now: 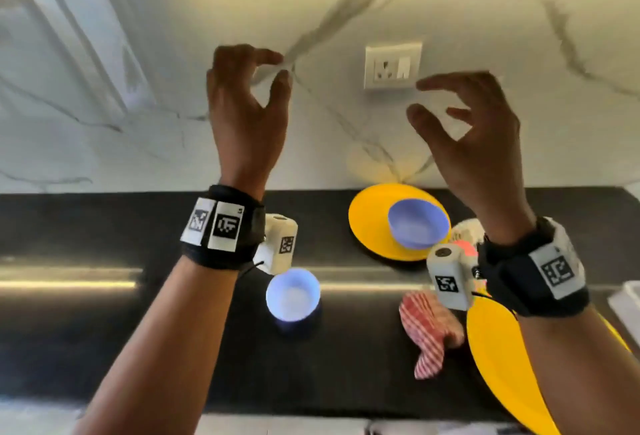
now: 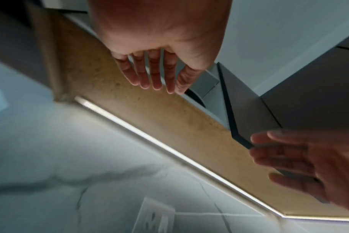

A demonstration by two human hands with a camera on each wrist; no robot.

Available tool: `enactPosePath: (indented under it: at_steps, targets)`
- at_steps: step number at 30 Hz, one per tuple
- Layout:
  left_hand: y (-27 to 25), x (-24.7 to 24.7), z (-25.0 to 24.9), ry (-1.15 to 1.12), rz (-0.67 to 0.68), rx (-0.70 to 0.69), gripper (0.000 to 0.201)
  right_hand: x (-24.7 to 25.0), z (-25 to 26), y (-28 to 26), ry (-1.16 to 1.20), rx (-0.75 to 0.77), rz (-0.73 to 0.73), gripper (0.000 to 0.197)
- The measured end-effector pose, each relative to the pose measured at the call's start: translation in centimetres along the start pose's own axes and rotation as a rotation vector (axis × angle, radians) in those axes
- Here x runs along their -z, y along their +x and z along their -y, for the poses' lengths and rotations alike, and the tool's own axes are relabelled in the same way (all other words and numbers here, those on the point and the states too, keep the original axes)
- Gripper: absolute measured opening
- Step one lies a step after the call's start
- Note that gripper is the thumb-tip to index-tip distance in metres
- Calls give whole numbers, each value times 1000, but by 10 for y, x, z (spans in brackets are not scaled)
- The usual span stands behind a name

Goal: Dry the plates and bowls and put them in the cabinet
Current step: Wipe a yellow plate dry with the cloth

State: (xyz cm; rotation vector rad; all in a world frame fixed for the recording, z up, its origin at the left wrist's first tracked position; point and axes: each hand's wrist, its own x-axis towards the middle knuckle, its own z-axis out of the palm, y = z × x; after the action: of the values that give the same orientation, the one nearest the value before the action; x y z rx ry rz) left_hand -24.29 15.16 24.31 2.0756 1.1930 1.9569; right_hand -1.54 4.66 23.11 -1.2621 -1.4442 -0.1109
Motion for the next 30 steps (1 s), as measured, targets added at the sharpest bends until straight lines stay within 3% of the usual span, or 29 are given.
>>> enactPosePath:
  at_steps: [4, 8, 11, 13, 23, 30]
  targets:
    - [-75, -23, 25, -18, 180, 238, 12, -2, -54, -71, -125, -156, 230, 30]
    - [-139, -47, 35, -29, 384, 409, 9, 6, -103, -139, -248, -416, 652, 42]
    - [-176, -68, 39, 123, 527, 423, 13, 11, -126, -171, -332, -556, 978, 66]
    - [-196, -84, 37, 240, 611, 427, 16, 15, -129, -181, -344, -628, 1101, 68]
    - [-239, -165, 21, 206, 983, 558, 48, 9, -148, -205, -419, -673, 1273, 83]
    - [-253, -195, 27, 172, 1173, 506, 63, -9, -160, -224, -460, -711, 1333, 101]
